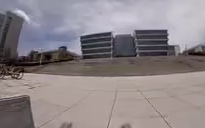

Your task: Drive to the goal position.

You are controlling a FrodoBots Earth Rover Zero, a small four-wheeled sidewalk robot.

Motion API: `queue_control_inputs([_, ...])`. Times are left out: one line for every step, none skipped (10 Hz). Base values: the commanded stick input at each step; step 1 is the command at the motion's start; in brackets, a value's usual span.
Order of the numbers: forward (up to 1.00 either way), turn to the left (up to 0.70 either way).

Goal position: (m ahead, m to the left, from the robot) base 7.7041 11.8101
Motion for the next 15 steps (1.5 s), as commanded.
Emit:
queue_control_inputs([0.7,0.19])
queue_control_inputs([0.7,0.25])
queue_control_inputs([0.7,0.25])
queue_control_inputs([0.7,0.1])
queue_control_inputs([0.7,0.0])
queue_control_inputs([0.7,0.0])
queue_control_inputs([0.7,0.0])
queue_control_inputs([0.7,0.0])
queue_control_inputs([0.7,0.0])
queue_control_inputs([0.7,0.01])
queue_control_inputs([0.7,0.13])
queue_control_inputs([0.7,0.26])
queue_control_inputs([0.7,0.22])
queue_control_inputs([0.7,0.09])
queue_control_inputs([0.7,0.0])
